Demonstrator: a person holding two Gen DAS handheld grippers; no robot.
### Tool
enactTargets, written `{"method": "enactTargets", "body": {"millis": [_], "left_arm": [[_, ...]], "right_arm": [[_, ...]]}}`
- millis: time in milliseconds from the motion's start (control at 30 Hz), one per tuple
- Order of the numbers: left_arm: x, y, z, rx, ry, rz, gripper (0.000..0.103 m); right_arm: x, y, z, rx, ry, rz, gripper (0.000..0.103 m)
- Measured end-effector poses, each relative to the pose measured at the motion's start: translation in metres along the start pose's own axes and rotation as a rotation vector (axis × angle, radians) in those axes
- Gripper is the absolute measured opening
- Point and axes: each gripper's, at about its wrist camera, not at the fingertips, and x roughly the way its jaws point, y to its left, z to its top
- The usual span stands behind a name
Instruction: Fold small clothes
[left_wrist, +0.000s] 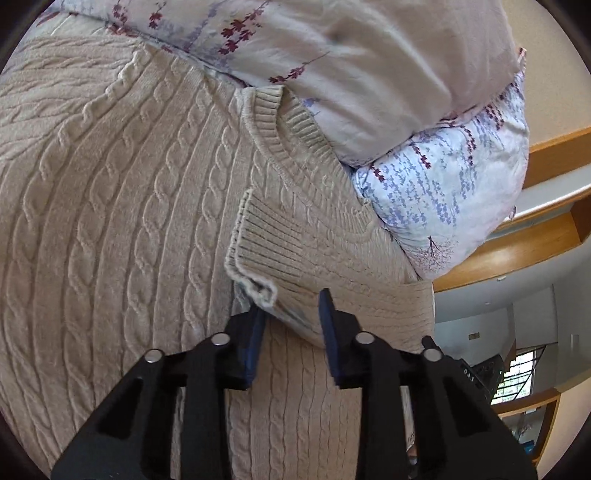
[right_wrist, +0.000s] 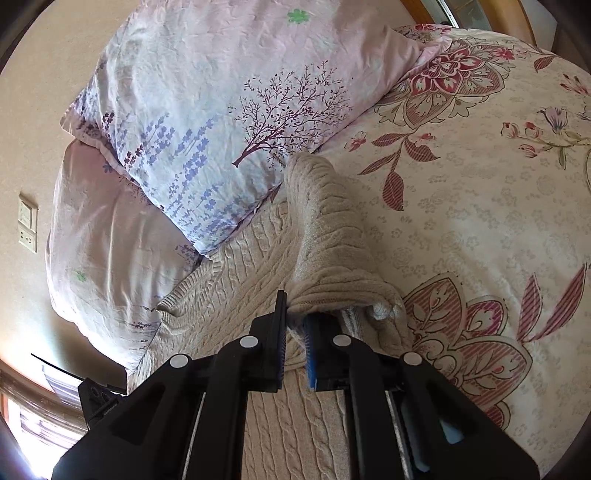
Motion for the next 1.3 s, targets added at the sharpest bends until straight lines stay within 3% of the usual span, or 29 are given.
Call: {"method": "enactTargets", "body": {"millis": [200,300,367,500,600,700,800,933,1000,1067,1200,1300], "left_arm": [[-0.021,-0.003,0.021,0.056,-0.096,-0.011,0.007],[-0.050,-0.001,0.040,0.094,-0.211,0.024,0.007],[-0.061,0.008,0.049,0.098,-0.244,0.049,0.007],[-0.058,0.034,0.050,0.071,-0.208,0.121,0.007],[-0.051,0.048,0.045,0.058,-0.173,0.144,0.007],[-0.049,0.052,0.042,0.063,-0.166,0.156,0.010],[-0.049,0.051,0.040,0.062,-0.168,0.160,0.012],[-0.051,0.052,0.038,0.057,-0.172,0.154,0.017],[-0.053,0.054,0.037,0.050,-0.169,0.139,0.020],[-0.062,0.057,0.033,0.035,-0.167,0.103,0.030],[-0.101,0.062,0.019,0.047,-0.211,0.042,0.050],[-0.146,0.082,0.007,0.012,-0.298,0.056,0.054]], "right_arm": [[-0.003,0.012,-0.003,-0.041,-0.013,0.055,0.009],[0.005,0.019,-0.010,-0.065,0.030,0.085,0.009],[0.016,0.022,-0.019,-0.077,0.074,0.086,0.009],[0.038,0.024,-0.038,-0.094,0.146,0.028,0.009],[0.034,0.031,-0.041,-0.145,0.146,-0.004,0.010],[0.023,0.043,-0.046,-0.197,0.180,0.026,0.028],[0.007,0.057,-0.047,-0.273,0.122,0.055,0.030],[0.009,0.057,-0.034,-0.251,0.081,0.037,0.037],[0.024,0.054,-0.030,-0.233,0.102,-0.012,0.039],[0.039,0.044,-0.031,-0.215,0.153,-0.049,0.043],[0.031,0.043,-0.035,-0.220,0.139,-0.025,0.047],[0.019,0.041,-0.039,-0.200,0.139,0.063,0.064]]}}
